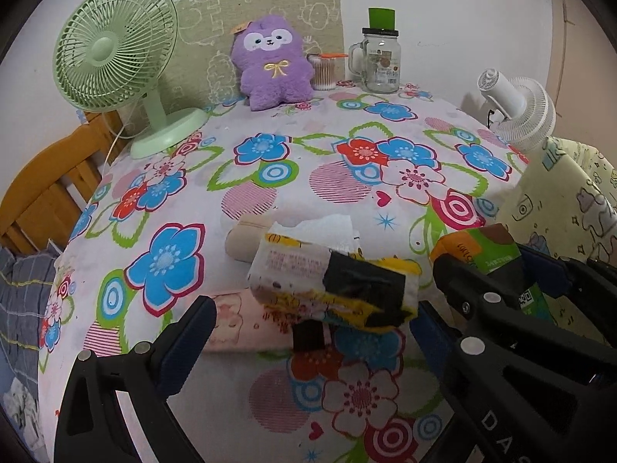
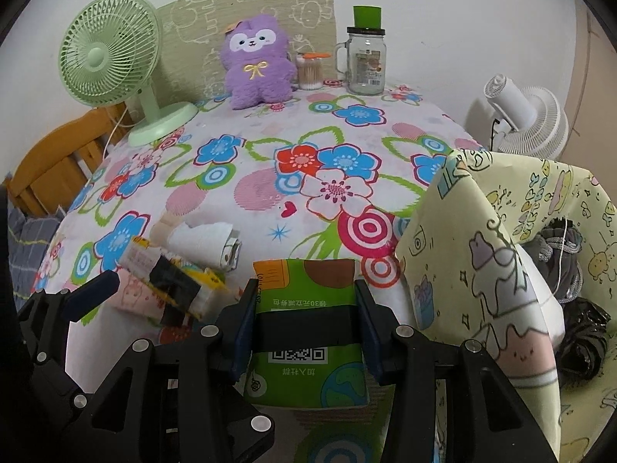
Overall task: Organize soft objects
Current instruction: 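Grasp the white-and-yellow wipes packet with the left gripper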
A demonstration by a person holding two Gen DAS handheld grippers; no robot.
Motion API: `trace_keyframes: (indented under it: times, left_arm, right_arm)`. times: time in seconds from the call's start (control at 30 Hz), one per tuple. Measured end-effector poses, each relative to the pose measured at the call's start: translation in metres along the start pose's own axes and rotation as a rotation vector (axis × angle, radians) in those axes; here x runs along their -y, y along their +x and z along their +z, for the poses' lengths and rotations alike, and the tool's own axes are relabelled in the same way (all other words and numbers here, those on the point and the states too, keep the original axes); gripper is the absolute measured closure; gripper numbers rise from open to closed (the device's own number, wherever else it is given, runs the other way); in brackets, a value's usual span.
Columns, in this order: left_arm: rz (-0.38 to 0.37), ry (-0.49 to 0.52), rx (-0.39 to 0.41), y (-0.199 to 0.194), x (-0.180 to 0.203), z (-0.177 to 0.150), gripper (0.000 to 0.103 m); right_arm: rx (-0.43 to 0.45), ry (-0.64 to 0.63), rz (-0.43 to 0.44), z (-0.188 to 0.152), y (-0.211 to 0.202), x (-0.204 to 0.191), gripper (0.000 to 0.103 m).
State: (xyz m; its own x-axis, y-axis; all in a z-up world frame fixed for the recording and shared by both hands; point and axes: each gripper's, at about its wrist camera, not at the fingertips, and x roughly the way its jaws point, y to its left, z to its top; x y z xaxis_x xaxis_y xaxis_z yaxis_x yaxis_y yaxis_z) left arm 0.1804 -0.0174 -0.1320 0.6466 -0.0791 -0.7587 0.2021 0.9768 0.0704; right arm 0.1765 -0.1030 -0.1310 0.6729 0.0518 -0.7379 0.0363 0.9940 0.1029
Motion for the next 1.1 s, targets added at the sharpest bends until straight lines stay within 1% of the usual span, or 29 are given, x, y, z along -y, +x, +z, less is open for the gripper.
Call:
trace_keyframes:
  times: [0.07,0.17,0.2,0.23,0.33,0.43,0.7,1.1]
  left_arm:
    - [-0.007,-0.004,-0.003,0.002,0.0,0.002,0.005]
    - [-0.03,-0.011,-0.007,0.005,-0.001,0.003,0.012]
    - [-0.038,-0.014,-0.009,0.006,-0.001,0.003,0.017]
    - [-0.046,-0.015,-0.009,0.007,-0.002,0.003,0.024]
    - [-0.056,-0.015,-0.001,0.008,-0.002,0.003,0.027]
    - [-0.058,-0.014,0.006,0.006,-0.001,0.003,0.029]
    - [-0.04,-0.018,0.034,-0.007,-0.002,0.0,0.03]
    - [-0.007,-0.054,0.079,-0.04,-0.008,-0.011,0.03]
  right_arm:
    - [-0.003,0.007,0.004,0.002,0.003,0.001,0.053]
    - [-0.008,0.012,0.007,0.004,0.007,0.001,0.053]
    - [-0.009,0.011,0.008,0.005,0.008,0.001,0.053]
    - [-0.01,0.01,0.008,0.005,0.01,0.001,0.053]
    - [-0.012,0.011,0.011,0.005,0.011,0.001,0.053]
    - [-0.012,0.013,0.018,0.005,0.01,0.001,0.053]
    - [0.007,0.01,0.035,0.003,0.0,0.0,0.053]
    - [0.052,-0.024,0.061,-0.005,-0.032,-0.01,0.053]
